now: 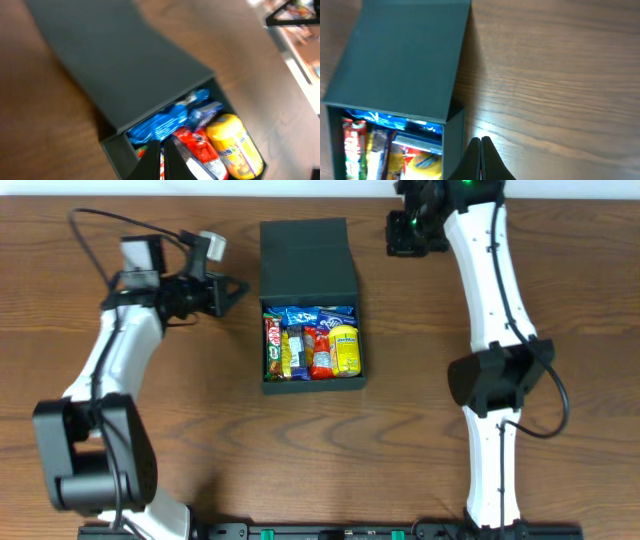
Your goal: Pack container
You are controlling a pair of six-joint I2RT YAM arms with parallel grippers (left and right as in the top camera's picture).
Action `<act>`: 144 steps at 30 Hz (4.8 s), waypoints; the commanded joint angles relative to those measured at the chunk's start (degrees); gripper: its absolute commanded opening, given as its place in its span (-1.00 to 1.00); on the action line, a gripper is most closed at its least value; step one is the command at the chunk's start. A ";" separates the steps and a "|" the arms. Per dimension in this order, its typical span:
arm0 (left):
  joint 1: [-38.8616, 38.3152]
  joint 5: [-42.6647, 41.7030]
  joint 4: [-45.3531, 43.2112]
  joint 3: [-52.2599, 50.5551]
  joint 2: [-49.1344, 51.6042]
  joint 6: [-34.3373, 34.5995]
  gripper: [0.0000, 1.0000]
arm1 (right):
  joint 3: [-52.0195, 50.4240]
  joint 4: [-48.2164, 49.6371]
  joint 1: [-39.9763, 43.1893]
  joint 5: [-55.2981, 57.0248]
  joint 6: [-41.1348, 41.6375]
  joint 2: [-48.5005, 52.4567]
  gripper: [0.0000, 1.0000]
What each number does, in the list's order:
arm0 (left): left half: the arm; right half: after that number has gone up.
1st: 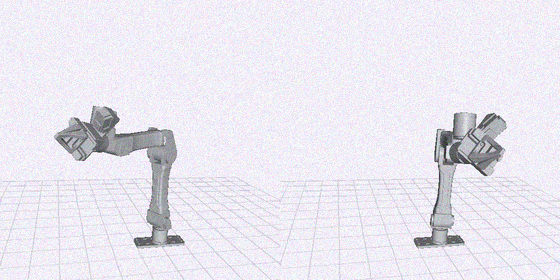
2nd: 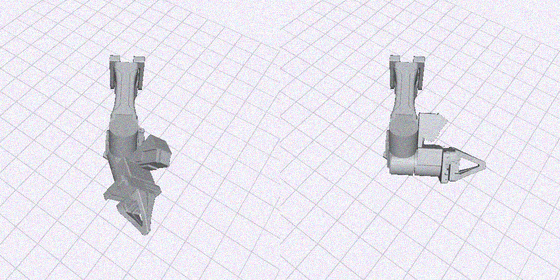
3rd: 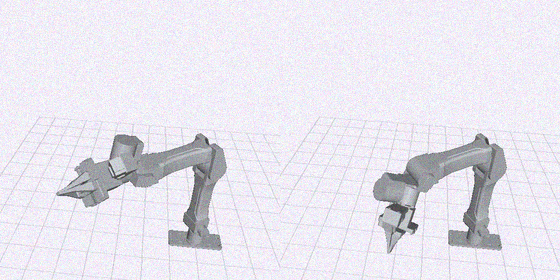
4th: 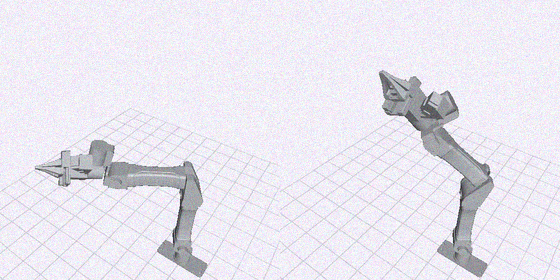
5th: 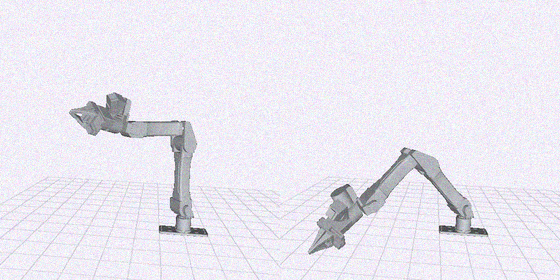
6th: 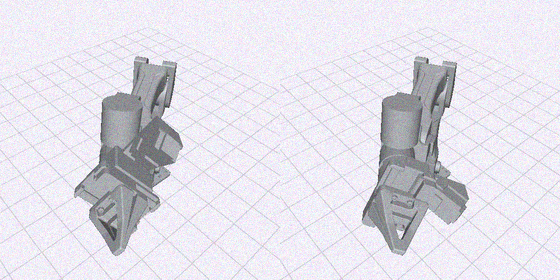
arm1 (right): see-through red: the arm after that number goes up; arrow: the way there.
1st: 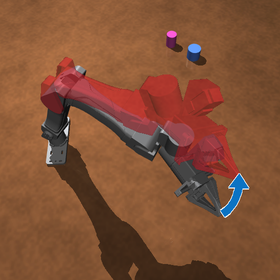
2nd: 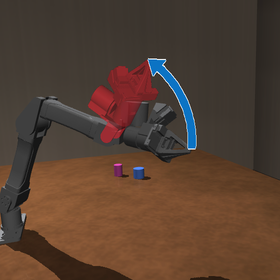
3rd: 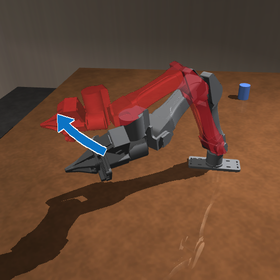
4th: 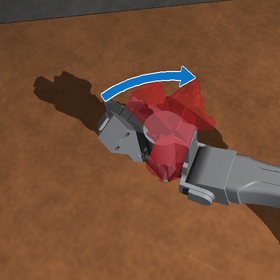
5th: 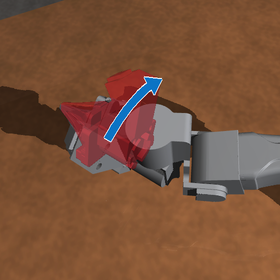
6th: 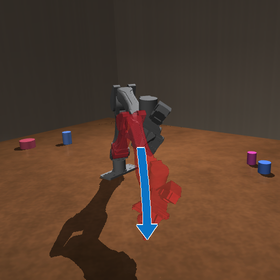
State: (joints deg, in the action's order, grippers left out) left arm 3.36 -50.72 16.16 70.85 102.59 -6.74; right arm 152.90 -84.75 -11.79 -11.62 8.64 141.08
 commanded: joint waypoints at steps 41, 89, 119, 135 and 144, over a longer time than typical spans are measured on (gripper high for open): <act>-3.61 9.94 5.88 29.29 33.31 23.71 -0.89 | -1.09 10.82 2.60 -23.91 -2.91 19.45 -0.97; -4.63 0.35 50.75 65.99 30.97 -19.50 -0.88 | -1.29 4.04 1.51 -27.04 -24.65 -4.94 -0.97; -3.63 8.33 63.32 65.99 16.46 -38.80 -0.88 | -1.29 -11.37 -0.66 -21.51 -35.74 -11.65 -0.97; -4.02 7.02 64.76 65.92 16.20 -38.05 -0.88 | -1.29 -10.34 -0.61 -18.51 -35.67 -11.65 -0.97; -11.78 7.69 68.13 64.70 16.20 -39.23 -0.88 | -1.29 -9.86 1.42 -14.69 -33.97 -15.65 -0.97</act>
State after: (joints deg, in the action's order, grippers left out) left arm -4.75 -43.05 83.70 135.52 120.42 -44.95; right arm 151.11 -94.43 -11.62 -27.53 -25.91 130.15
